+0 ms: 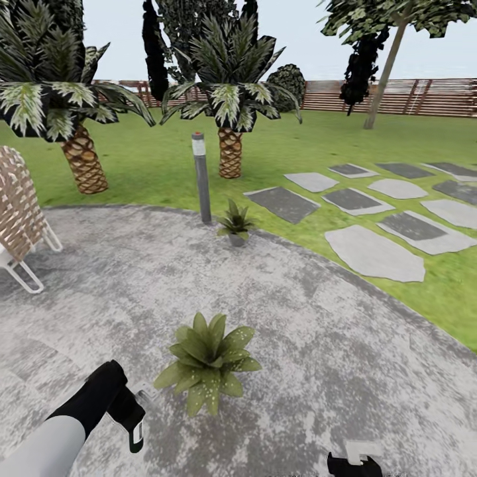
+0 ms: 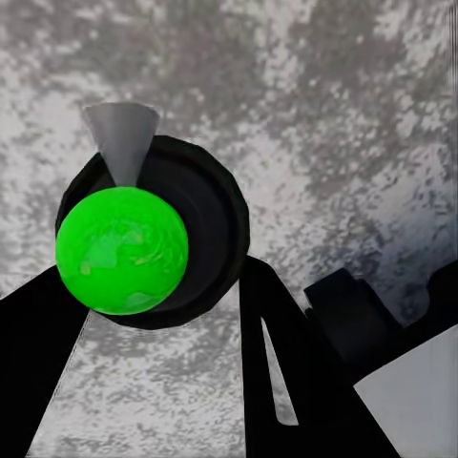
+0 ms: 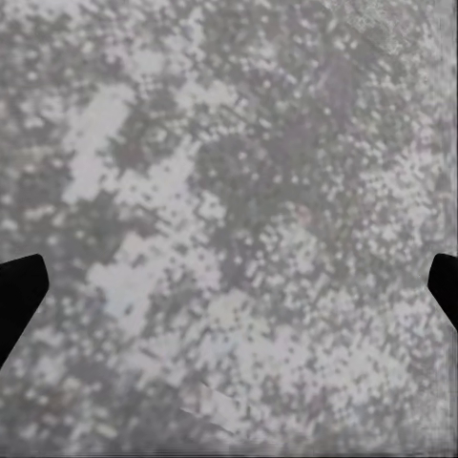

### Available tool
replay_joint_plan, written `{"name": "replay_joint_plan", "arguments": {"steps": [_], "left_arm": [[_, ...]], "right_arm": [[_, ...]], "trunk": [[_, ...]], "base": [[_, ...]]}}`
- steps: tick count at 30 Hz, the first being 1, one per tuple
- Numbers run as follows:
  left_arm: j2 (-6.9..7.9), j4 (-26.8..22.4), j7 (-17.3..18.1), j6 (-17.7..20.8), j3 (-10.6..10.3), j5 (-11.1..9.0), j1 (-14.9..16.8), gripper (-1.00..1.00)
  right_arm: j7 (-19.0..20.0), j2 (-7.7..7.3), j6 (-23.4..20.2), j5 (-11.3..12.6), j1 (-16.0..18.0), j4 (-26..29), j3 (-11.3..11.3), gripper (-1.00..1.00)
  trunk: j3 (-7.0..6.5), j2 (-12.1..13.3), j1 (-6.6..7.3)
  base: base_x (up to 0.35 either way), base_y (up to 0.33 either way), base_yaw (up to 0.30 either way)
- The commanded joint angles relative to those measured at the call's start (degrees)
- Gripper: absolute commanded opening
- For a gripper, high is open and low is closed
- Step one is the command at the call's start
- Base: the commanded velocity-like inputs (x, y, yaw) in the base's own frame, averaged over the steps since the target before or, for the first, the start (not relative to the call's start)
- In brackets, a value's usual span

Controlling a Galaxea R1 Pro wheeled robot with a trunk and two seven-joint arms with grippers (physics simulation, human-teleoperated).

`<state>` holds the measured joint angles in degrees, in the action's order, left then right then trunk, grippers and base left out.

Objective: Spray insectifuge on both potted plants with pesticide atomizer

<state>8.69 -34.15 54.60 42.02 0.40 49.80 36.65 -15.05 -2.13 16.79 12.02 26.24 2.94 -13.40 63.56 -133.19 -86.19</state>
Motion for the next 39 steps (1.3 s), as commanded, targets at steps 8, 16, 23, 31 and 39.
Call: {"name": "replay_joint_plan", "arguments": {"steps": [8,16,23,31,39], "left_arm": [[0.08,-0.1,0.4,0.3,0.0,0.3,0.0,-1.00],[0.07,-0.1,0.4,0.3,0.1,0.3,0.0,-1.00],[-0.15,-0.1,0.4,0.3,0.3,0.3,0.0,-1.00],[-0.20,-0.1,0.4,0.3,0.2,0.3,0.0,-1.00],[-0.29,0.7,0.5,0.3,0.0,0.4,-0.1,-1.00]], "right_arm": [[-0.1,0.02,0.2,0.6,0.0,0.0,-0.5,1.00],[-0.1,0.02,0.2,0.6,0.0,0.2,-0.4,1.00],[-0.2,0.12,0.2,0.6,0.0,0.2,-0.4,1.00],[-0.2,0.02,0.2,0.6,0.0,0.1,-0.4,1.00],[-0.1,-0.01,0.2,0.6,0.0,0.1,-0.4,1.00]], "trunk": [[0.05,0.0,0.01],[0.06,0.0,0.01],[0.06,0.0,0.01],[0.06,0.0,0.01],[0.06,0.0,0.01]], "base": [[-0.007,0.001,-0.291],[-0.217,0.164,-0.226],[-0.031,0.329,-0.003],[0.000,0.337,-0.230],[0.000,0.194,-0.298]]}}
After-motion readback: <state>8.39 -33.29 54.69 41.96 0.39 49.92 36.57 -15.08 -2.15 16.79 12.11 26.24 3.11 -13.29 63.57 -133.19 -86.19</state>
